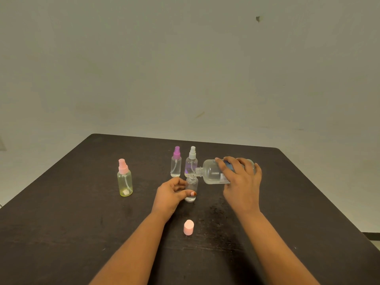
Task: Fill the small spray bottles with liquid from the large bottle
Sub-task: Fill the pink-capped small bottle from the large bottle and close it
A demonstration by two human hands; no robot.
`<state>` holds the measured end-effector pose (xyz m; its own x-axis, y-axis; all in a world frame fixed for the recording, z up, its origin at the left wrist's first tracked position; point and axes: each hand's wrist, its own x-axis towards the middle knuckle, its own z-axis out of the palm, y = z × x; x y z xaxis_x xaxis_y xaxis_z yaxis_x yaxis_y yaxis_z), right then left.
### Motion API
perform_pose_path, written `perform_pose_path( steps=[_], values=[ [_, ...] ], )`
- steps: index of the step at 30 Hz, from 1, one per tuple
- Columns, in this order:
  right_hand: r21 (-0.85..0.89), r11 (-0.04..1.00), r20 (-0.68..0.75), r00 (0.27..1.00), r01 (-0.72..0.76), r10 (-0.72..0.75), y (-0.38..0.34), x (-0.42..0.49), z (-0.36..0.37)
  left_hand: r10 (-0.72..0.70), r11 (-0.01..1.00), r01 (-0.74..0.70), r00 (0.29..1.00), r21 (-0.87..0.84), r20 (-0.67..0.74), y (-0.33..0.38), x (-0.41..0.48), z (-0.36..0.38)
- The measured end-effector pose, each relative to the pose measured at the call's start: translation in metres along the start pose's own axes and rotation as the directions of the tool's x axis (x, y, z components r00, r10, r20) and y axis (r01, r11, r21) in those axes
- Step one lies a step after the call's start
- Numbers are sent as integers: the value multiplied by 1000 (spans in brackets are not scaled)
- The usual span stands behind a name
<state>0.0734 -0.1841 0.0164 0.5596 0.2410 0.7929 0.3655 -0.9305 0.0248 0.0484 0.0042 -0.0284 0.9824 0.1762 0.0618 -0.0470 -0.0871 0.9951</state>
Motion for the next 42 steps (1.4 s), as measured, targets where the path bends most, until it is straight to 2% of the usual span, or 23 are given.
perform_pose_path(
  steps=[42],
  values=[
    [-2, 1000, 11, 1000, 17, -17, 1, 2, -1, 1, 1000, -1, 1000, 31, -13, 4, -3, 0]
  ],
)
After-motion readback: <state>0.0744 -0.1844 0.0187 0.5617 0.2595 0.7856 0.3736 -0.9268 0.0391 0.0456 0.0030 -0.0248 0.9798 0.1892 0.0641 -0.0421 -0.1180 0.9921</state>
